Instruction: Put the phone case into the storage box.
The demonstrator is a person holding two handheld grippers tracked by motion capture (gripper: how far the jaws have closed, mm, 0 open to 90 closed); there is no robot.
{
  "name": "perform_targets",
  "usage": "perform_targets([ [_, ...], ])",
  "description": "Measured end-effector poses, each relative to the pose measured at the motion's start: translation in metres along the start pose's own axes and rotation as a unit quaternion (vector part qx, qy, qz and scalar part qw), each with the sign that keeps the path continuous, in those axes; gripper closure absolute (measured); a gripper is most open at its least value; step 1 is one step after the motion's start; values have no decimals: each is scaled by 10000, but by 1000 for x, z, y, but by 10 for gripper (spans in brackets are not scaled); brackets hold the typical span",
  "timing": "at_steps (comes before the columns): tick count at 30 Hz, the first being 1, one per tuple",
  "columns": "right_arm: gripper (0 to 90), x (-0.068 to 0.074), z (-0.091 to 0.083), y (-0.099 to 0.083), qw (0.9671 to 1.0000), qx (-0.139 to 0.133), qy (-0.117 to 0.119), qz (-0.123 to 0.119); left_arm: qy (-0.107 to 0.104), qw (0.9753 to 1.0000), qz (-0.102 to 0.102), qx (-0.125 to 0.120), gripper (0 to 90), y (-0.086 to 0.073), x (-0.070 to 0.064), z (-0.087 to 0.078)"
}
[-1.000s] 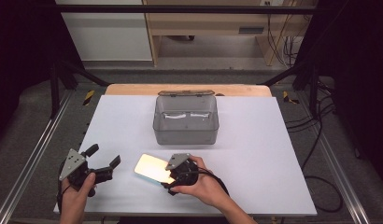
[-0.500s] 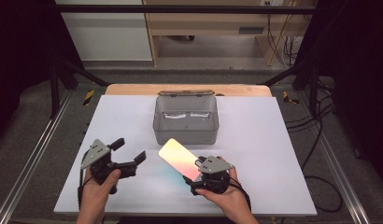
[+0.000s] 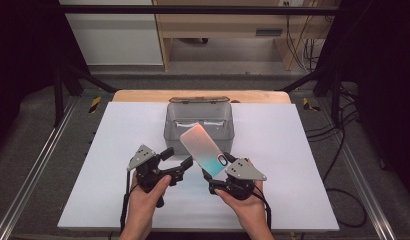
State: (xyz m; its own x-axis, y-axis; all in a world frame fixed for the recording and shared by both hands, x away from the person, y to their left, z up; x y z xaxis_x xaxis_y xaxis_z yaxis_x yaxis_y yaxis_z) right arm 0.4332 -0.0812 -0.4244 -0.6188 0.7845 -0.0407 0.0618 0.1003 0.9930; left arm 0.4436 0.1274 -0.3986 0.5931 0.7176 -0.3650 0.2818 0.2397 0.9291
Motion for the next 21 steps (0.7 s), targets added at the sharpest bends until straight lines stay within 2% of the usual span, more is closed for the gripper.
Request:
perform_targets([
  [1, 178, -1, 0, 1, 10000, -27, 1, 31, -16, 9999, -106, -11, 220, -2, -1, 3],
  [2, 178, -2, -1, 1, 10000, -60, -39, 43, -16, 9999, -106, -11, 248, -2, -1, 3],
  [3, 178, -3, -2, 1, 9999, -79, -57, 59, 2, 9996, -286, -44, 273, -4, -1, 8],
  [5, 178, -3, -2, 1, 9999, -88, -53, 73, -8, 9995, -302, -56, 331, -5, -2, 10],
  [7, 178, -4, -2, 1, 9999, -112, -65, 91, -153, 9990, -417, -51, 366, -7, -7, 16],
  [10, 178, -3, -2, 1, 9998, -126, -79, 105, -170, 9987, -482, -43, 416, -9, -9, 18],
  [11, 178, -3, -1, 1, 9997, -155, -111, 125, -188, 9979, -621, -53, 438, -11, -10, 21],
  [14, 177, -3, -1, 1, 9996, -174, -128, 168, -150, 9972, -730, -84, 491, -12, -11, 23],
  [15, 177, -3, -1, 1, 9996, -182, -138, 168, -165, 9960, -872, -129, 513, -13, -11, 25],
  [16, 178, -3, -1, 1, 9996, -190, -154, 168, -165, 9960, -872, -129, 536, -13, -11, 25],
  [17, 177, -3, -1, 0, 9995, -191, -146, 180, -192, 9949, -980, -170, 564, -14, -11, 26],
  [21, 177, -3, -1, -1, 9994, -205, -121, 267, -115, 9938, -1083, -241, 644, -14, -11, 27],
])
Point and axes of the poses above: each handheld gripper's, and its own axes: z roughly forward along the jaws, y roughly out of its top, x roughly to its left, the point moved 3 cm from there along z, roughly forward along the jaws, and after that the axes turned 10 degrees about -x, right-handed, at the moved point
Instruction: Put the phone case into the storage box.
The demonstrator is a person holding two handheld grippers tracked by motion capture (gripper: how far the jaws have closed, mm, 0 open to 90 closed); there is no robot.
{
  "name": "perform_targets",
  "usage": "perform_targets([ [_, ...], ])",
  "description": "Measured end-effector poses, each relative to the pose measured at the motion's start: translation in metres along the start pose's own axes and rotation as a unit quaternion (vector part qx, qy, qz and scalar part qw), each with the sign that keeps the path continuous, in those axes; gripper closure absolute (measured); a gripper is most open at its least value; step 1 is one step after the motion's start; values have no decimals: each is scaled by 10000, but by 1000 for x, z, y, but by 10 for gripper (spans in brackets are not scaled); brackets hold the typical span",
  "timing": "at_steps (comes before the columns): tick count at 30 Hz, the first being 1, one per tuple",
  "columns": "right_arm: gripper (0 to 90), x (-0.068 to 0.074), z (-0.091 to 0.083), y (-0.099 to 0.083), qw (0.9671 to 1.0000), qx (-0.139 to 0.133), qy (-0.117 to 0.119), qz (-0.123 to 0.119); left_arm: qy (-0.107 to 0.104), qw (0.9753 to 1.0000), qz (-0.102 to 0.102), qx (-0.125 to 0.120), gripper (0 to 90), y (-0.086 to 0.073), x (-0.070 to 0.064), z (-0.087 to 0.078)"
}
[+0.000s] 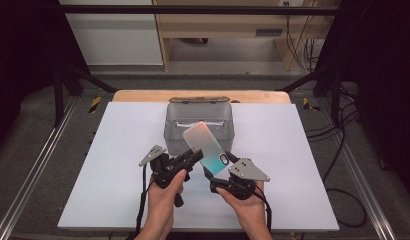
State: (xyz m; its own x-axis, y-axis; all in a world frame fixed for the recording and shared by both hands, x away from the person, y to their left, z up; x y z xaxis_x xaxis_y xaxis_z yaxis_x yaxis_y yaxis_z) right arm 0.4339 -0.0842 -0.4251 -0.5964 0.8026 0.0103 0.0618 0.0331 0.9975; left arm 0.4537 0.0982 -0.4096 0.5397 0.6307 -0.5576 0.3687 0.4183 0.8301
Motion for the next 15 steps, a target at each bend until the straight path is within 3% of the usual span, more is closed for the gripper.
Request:
perform_targets([
  [5, 177, -1, 0, -2, 10000, 19, -7, 19, -47, 9998, -165, -88, 723, 0, 0, 1],
  [8, 177, -2, 1, -6, 9999, 62, -24, 112, -197, 9992, -329, -130, 765, -1, -2, 2],
  [15, 175, -6, 2, -10, 9998, 10, 14, 213, -318, 9990, -266, -178, 795, -1, -5, 4],
])
Point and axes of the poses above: each handheld gripper's, and its own axes: z roughly forward along the jaws, y roughly out of its top, x roughly to its left, the point moved 3 cm from there along z, roughly forward along the jaws, and after that the axes turned 10 degrees about -x, right-handed, at the moved point
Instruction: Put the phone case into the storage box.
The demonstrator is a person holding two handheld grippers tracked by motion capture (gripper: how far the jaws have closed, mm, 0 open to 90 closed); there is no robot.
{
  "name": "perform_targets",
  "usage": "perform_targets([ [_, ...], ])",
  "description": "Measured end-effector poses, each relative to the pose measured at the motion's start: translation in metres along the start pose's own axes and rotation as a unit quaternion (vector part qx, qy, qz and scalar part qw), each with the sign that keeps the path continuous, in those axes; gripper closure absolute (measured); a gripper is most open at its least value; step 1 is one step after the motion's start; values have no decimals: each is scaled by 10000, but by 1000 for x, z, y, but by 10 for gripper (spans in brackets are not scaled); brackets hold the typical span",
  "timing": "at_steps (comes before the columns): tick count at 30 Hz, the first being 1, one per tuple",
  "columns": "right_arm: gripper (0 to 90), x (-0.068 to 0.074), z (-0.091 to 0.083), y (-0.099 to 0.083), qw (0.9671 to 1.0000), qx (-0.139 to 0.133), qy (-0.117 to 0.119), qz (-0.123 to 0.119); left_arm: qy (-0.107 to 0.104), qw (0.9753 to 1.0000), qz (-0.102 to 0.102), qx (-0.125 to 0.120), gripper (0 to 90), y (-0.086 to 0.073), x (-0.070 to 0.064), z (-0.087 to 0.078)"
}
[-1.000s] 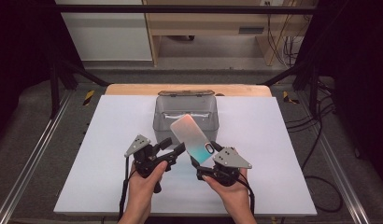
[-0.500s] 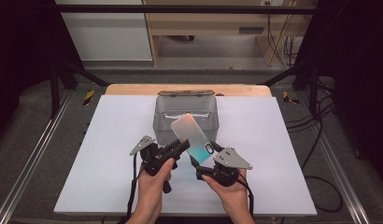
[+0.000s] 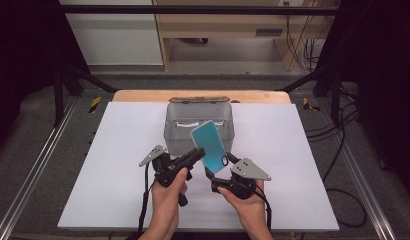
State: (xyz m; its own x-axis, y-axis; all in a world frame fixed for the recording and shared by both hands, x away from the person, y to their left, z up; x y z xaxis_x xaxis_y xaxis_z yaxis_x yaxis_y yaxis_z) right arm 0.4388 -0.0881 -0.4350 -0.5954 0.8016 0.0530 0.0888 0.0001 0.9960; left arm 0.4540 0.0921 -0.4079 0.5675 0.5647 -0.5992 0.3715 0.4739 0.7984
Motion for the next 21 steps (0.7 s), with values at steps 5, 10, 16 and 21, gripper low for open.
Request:
perform_targets([
  [5, 170, -1, 1, 0, 9999, -126, 63, 43, -153, 9993, 335, -32, 811, 4, -6, 1],
  [10, 102, 3, -2, 4, 9995, -278, -3, -138, -90, 9979, 639, 33, 812, 12, -9, 2],
  [16, 82, -4, -7, 0, 9993, -39, 15, -380, 126, 9962, 849, 142, 812, 31, -1, 3],
  [21, 108, -22, -3, -5, 9988, 456, 107, -162, 343, 9928, 1073, 408, 812, 55, 3, 7],
])
Point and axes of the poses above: each handheld gripper's, and its own axes: z roughly forward along the jaws, y roughly out of its top, x roughly to its left, the point moved 3 cm from there along z, roughly forward along the jaws, and after that the axes turned 10 degrees about -x, right-handed, at the moved point
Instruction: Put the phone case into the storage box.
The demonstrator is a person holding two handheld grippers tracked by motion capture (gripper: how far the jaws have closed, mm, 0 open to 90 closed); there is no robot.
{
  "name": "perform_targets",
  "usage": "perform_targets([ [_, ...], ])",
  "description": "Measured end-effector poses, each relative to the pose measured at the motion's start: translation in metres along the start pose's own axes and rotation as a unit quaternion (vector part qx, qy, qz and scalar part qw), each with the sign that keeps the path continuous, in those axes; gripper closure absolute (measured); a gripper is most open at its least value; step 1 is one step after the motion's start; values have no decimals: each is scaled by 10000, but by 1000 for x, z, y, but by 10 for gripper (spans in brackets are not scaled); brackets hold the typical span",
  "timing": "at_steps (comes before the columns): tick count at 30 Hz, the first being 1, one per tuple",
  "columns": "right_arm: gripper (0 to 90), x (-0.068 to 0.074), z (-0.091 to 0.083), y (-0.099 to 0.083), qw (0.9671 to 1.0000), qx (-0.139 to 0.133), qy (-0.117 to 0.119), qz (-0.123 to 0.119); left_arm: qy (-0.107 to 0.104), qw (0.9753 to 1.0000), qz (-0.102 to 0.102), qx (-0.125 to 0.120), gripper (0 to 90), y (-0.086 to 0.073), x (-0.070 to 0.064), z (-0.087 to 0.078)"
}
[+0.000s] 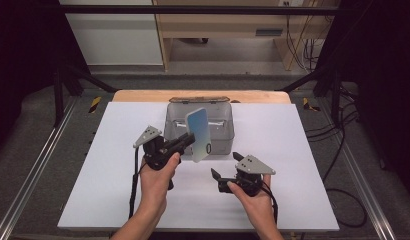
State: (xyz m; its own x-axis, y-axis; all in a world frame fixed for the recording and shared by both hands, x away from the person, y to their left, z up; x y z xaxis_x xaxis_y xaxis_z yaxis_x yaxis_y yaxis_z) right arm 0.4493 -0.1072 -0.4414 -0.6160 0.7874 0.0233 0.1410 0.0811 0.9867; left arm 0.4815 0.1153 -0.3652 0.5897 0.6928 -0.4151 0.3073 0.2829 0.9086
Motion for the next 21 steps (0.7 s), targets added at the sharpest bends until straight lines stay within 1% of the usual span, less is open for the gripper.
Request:
perform_targets([
  [1, 108, 0, 0, 0, 10000, 0, 0, 0, 0, 10000, 0, 0, 812, 0, 0, 0],
  [2, 117, -10, 1, -1, 9997, 217, -89, 49, 74, 9999, 31, 106, 812, 8, 2, 2],
  [3, 120, -13, -1, -1, 9995, 282, -134, 52, 122, 9998, 73, 162, 812, 13, 3, 3],
  [4, 122, -17, -4, -2, 9993, 328, -186, 7, 122, 9998, 73, 162, 812, 13, 3, 3],
  [5, 121, -21, -8, -2, 9991, 360, -226, -22, 193, 9993, 149, 300, 811, 21, 5, 5],
  [8, 119, -32, -27, -5, 9986, 306, -422, -82, 295, 9984, 181, 456, 811, 31, 9, 9],
  [9, 119, -32, -27, -5, 9986, 306, -422, -82, 295, 9984, 181, 456, 811, 31, 9, 9],
  [10, 111, -40, -45, -8, 9978, 179, -605, -183, 395, 9973, 272, 549, 811, 38, 11, 13],
  [12, 93, -46, -57, -10, 9971, 62, -719, -239, 480, 9966, 311, 600, 811, 43, 13, 16],
  [13, 87, -49, -63, -11, 9967, -22, -766, -263, 480, 9966, 311, 600, 811, 43, 13, 16],
  [14, 82, -53, -68, -12, 9960, -95, -833, -318, 562, 9957, 315, 662, 811, 47, 14, 20],
  [16, 75, -61, -75, -13, 9934, -262, -988, -522, 653, 9944, 350, 751, 811, 50, 15, 25],
  [17, 77, -65, -77, -14, 9920, -311, -1068, -595, 704, 9935, 419, 793, 811, 52, 15, 27],
  [18, 78, -68, -78, -15, 9911, -331, -1125, -628, 765, 9924, 516, 818, 810, 53, 16, 29],
  [19, 79, -70, -80, -15, 9907, -338, -1158, -636, 765, 9924, 516, 818, 811, 53, 16, 29],
  [20, 81, -72, -81, -15, 9904, -347, -1177, -630, 862, 9907, 600, 861, 811, 56, 17, 32],
  [21, 82, -73, -82, -15, 9904, -363, -1186, -610, 907, 9900, 638, 876, 811, 57, 18, 34],
])
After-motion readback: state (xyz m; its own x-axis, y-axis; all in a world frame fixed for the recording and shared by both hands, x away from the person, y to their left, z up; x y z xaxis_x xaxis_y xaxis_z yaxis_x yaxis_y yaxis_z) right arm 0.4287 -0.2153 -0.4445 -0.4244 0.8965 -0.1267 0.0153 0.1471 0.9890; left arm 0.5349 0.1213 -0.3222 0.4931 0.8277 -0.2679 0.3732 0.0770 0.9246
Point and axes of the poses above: each handheld gripper's, and its own axes: z roughly forward along the jaws, y roughly out of its top, x roughly to its left, the point moved 3 cm from there along z, roughly forward along the jaws, and after that the axes turned 10 degrees about -x, right-handed, at the moved point
